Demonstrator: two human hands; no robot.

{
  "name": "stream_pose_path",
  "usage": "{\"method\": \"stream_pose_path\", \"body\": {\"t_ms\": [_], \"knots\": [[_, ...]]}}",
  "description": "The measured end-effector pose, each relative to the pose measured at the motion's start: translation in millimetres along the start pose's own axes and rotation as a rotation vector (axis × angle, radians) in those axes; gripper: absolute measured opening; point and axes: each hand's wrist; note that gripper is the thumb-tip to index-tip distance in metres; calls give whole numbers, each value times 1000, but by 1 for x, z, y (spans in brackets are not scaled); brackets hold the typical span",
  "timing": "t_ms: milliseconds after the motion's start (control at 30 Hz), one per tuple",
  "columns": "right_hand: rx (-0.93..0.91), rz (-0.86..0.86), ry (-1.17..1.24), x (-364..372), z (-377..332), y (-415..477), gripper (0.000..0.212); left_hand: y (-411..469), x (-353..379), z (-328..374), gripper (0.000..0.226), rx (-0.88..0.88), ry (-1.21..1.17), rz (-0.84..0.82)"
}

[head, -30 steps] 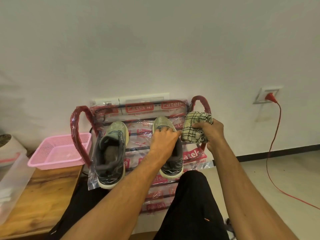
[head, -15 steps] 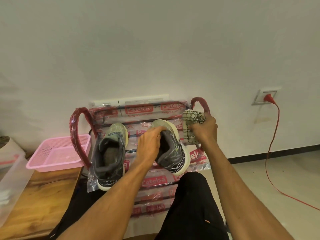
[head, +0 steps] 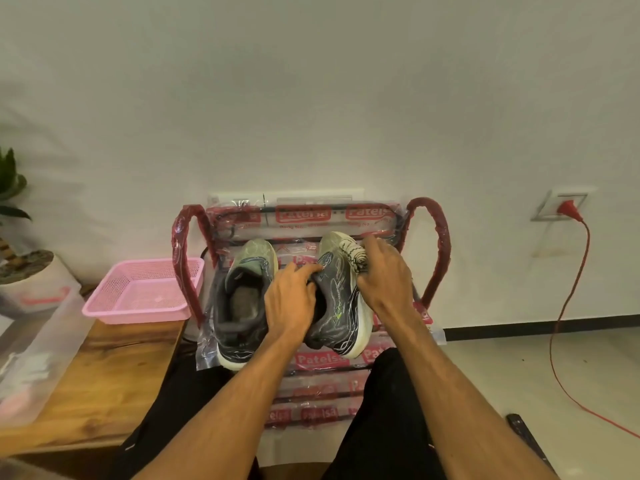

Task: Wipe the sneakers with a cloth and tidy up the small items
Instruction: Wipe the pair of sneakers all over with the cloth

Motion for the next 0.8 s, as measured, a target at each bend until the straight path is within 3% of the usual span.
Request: {"method": "stream_pose_path", "body": {"t_ms": [133,233,367,533,700,800], "knots": [[-44,-120,-19,7,-2,-6,39,-5,-8,2,44,-60,72,-86],[-45,-190,4,12,-7,-10,45,-10,-10,8,49,-223,-113,-128],[-41,-192,-4,14,-13,-10,41,-10,-8,13,45,-484,-559,-165],[25,-179,1,10,-13,-9,39,-2,-8,13,30,-891,-1388,-266],[76,-191,-8,2,-6,-10,38,5,-5,24,75,-870,-1611,-331],[92,-187,9,-2,-1,-13,34,6,-5,33,72,-830,-1534,-296]]}}
Point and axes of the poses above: each hand's wrist, its own y-axis towards the middle knuckle, its own x-axis out of the palm, z = x × y, and after that the axes turned 10 degrees about y, right-handed
